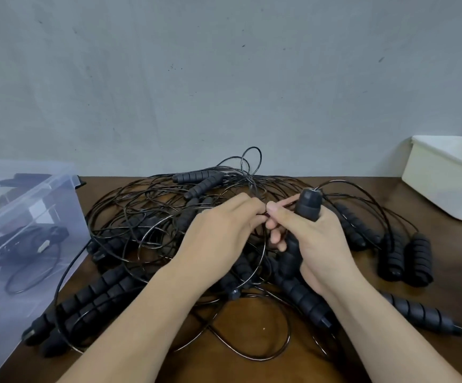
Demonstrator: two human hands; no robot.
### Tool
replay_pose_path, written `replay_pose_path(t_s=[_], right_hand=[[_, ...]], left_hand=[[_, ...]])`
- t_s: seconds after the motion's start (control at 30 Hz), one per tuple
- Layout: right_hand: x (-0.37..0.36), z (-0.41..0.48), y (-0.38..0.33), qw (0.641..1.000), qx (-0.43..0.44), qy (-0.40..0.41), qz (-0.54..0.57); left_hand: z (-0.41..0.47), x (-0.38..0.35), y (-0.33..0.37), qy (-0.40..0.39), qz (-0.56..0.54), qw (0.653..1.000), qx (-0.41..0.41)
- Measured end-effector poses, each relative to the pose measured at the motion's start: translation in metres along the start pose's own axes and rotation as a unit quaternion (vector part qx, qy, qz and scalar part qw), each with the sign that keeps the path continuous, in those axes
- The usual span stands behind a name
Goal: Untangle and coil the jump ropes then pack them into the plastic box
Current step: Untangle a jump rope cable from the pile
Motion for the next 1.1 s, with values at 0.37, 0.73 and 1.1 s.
replay_pose_path(t_s=[0.37,0.73,1.1], right_hand=[[-0.023,0.033,-0.056,0.999,0.051,0.010,-0.002],[-0.059,0.082,-0.110,0.992,0.074,0.045,0.088],[-0.058,0.079,-0.123,0.991,0.050,0.034,0.120]], left_hand=[[0.059,0.024,-0.030,0.024,-0.038,0.999,0.013],[0.105,0.069,-0.073,0.077,0.108,0.988,0.079],[0.102,0.102,-0.052,0.116,-0.174,0.968,0.141]])
Point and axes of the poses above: each hand's wrist, its own z-axis towards the middle knuckle, its own x-axis out of the back of the hand, y = z × x, the point moved 1 cm from there along z, towards the middle knuckle, and after that the axes turned 4 degrees about y, right-handed, at the moved point
